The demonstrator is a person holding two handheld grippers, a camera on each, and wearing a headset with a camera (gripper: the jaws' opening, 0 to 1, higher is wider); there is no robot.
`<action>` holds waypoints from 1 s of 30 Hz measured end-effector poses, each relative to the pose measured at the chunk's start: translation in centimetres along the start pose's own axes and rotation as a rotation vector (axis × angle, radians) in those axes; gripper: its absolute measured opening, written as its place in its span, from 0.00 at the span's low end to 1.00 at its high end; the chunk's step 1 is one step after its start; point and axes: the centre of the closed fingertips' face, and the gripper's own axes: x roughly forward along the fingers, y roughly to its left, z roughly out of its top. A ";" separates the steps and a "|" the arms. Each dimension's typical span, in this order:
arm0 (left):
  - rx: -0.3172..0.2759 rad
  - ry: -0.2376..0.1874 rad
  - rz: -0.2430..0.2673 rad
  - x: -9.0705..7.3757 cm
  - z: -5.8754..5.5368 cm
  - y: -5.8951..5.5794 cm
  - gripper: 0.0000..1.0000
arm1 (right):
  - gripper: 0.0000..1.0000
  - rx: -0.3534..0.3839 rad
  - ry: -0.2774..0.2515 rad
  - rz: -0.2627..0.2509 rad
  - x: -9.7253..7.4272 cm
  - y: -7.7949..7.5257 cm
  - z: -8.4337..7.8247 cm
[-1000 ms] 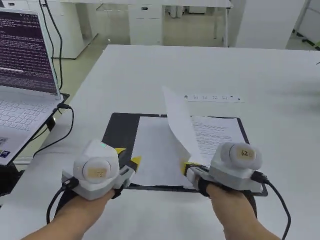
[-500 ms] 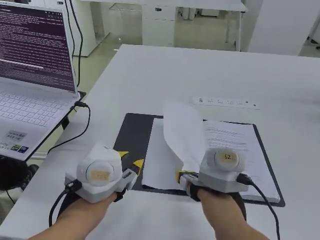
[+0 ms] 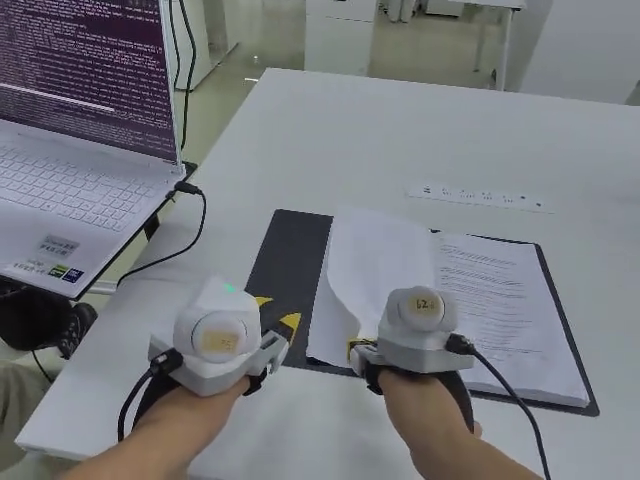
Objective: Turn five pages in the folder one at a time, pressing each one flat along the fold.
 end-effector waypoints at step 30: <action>0.018 0.074 -0.087 5.1 -1.9 -4.0 0.18 | 0.00 -0.012 -0.065 0.084 -1.0 -0.4 -2.1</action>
